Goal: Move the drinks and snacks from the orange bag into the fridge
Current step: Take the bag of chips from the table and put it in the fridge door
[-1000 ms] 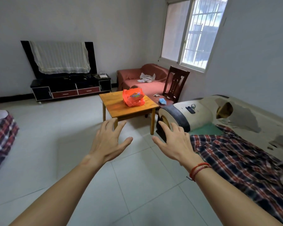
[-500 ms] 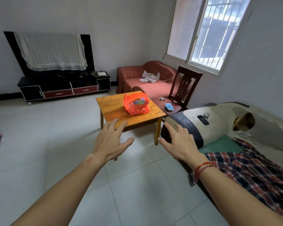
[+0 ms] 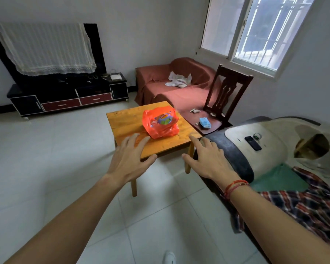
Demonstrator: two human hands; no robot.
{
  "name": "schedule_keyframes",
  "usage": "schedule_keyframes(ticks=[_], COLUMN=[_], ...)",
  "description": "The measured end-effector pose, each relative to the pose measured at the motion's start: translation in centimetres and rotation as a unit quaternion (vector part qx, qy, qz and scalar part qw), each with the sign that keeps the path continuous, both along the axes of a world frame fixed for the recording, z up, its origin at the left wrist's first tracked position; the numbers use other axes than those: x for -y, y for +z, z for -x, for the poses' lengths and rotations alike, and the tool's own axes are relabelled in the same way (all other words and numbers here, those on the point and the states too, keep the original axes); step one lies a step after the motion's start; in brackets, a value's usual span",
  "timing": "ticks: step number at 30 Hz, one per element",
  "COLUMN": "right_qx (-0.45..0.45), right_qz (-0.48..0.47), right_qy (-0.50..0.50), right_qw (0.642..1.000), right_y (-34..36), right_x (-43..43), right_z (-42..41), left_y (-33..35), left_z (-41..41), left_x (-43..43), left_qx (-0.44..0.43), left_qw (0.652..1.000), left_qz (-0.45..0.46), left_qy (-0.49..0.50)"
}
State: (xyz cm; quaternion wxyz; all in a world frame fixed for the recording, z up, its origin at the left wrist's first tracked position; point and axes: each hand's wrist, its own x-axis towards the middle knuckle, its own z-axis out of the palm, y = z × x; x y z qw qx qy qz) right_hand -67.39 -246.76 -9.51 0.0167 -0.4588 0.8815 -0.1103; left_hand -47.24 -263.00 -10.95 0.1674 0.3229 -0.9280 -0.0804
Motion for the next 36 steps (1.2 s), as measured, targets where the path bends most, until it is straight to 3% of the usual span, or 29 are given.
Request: schedule_keyframes(ticks=[15, 36], right_qx=[0.042, 0.118], right_qz=[-0.056, -0.107], right_qy=[0.029, 0.010], right_qw=[0.997, 0.987], right_y=[-2.9, -11.8], right_x=[20.2, 45.5], right_z=[18.8, 34.2], left_y=[-2.9, -13.9], left_z=[18.7, 35.2], left_x=[18.9, 43.6], left_qx=[0.044, 0.079], left_qw=[0.999, 0.982], left_qz=[-0.014, -0.169], left_qy=[0.019, 0.012])
